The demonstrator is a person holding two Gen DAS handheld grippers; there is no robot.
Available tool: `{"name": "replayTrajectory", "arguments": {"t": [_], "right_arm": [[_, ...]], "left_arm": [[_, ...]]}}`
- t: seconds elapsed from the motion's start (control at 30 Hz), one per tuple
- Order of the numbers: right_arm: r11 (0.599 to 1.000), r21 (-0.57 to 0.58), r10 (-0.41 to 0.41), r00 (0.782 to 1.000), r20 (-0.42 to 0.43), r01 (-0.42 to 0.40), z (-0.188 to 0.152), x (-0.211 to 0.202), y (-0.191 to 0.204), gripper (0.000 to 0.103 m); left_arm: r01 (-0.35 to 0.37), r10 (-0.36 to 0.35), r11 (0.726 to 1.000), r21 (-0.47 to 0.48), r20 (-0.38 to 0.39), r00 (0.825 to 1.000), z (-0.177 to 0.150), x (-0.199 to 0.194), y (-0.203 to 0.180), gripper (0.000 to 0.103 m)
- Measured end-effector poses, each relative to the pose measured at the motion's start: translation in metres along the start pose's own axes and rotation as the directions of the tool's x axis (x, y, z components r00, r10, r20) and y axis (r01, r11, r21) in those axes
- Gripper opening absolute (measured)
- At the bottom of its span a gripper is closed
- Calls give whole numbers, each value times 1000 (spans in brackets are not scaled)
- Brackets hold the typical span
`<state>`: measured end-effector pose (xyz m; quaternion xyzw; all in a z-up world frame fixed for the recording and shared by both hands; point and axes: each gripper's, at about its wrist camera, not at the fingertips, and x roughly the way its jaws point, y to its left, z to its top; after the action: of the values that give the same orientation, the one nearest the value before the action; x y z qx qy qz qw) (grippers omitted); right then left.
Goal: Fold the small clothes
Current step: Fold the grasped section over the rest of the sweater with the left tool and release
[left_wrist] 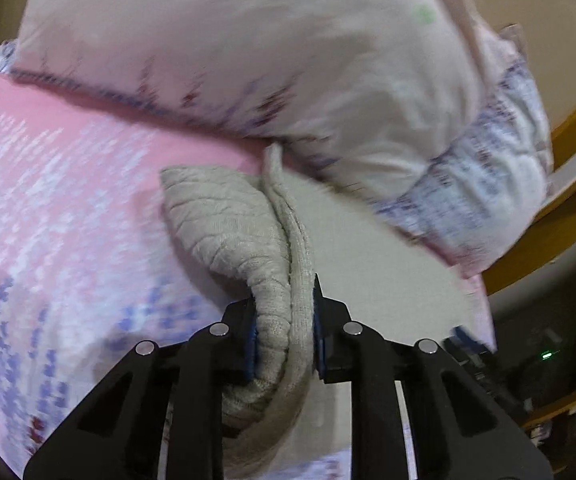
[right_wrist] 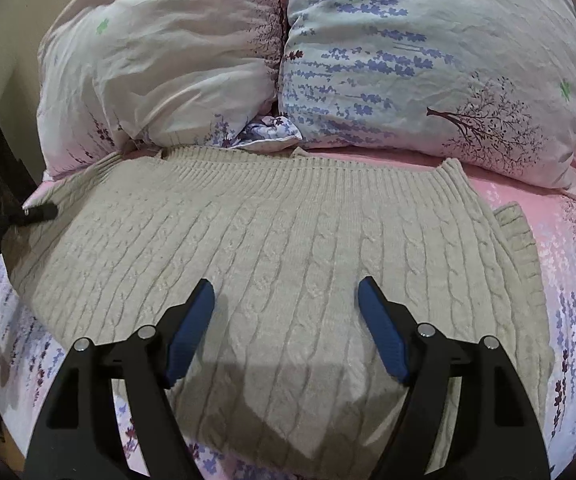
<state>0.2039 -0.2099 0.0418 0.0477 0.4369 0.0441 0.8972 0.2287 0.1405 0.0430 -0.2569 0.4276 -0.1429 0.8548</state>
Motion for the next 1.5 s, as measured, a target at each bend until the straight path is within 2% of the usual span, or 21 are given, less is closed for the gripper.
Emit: {"name": "replayTrajectory", "arguments": {"t": [0.1,0.2,0.33,0.47,0.53,0.63,0.67,0.7,0.73,0.77,0.83,0.87,0.9,0.93,0.97,1.07,1.1,1.17,1.27,1.33,1.5], "right_arm": [[1000,22,10,1000,18,-10,-2,-9,-6,74],[998,59,20,999,46,-23,-3,-22,-21,74],[993,107,34,997,74,-42,-5,-37,-42,74],[984,172,24,995,96,-40,-11,-53,-71,74],[977,212,16,995,101,-37,-17,-62,-88,74],[959,279,22,993,115,-53,-24,-73,-114,74],[951,302,29,992,119,-64,-24,-73,-123,73],[932,346,65,989,132,-107,-26,-77,-135,71],[916,374,97,985,144,-145,-27,-78,-143,68],[897,400,133,978,159,-187,-28,-80,-149,67],[858,436,203,959,198,-271,-28,-84,-157,66],[841,445,236,948,211,-308,-27,-84,-158,66],[817,451,288,932,220,-359,-24,-82,-158,66],[803,453,323,922,215,-387,-21,-79,-156,66],[791,458,353,914,201,-406,-19,-74,-153,66],[790,491,351,928,127,-366,-13,-59,-145,66],[790,502,346,932,109,-352,-12,-55,-145,66],[791,531,323,945,57,-303,-11,-46,-145,62],[797,542,312,950,10,-267,-15,-40,-145,55],[804,525,337,941,-14,-280,-15,-36,-140,49],[813,515,362,928,-84,-270,-14,-25,-131,48]], "left_arm": [[108,-108,994,3,26,994,6,-6,-29,20],[234,-235,972,18,41,971,14,-5,-69,20],[369,-370,928,52,12,929,11,18,-126,20],[477,-474,878,35,-66,878,-14,66,-175,20],[477,-471,878,27,-117,874,-30,94,-188,20],[412,-392,911,32,-249,886,-59,139,-200,21],[400,-373,916,36,-293,880,-66,150,-202,21],[411,-381,911,41,-300,874,-69,151,-203,23],[429,-398,902,52,-287,871,-69,146,-203,29],[464,-437,885,37,-280,855,-65,139,-201,34],[545,-532,838,-24,-259,806,-55,123,-192,62],[564,-555,825,-29,-224,801,-47,109,-185,69],[561,-552,828,-5,-186,813,-41,95,-179,78],[544,-533,839,36,-150,833,-36,82,-173,78],[503,-494,861,72,-116,862,-32,71,-165,79],[326,-321,941,91,-64,945,-26,59,-140,82],[272,-267,958,85,-72,961,-26,62,-132,82],[203,-196,977,70,-97,976,-32,70,-118,82],[183,-174,982,51,-150,973,-40,83,-101,82],[173,-161,983,53,-174,971,-43,91,-99,82],[173,-151,982,80,-226,962,-56,113,-106,82]]}}
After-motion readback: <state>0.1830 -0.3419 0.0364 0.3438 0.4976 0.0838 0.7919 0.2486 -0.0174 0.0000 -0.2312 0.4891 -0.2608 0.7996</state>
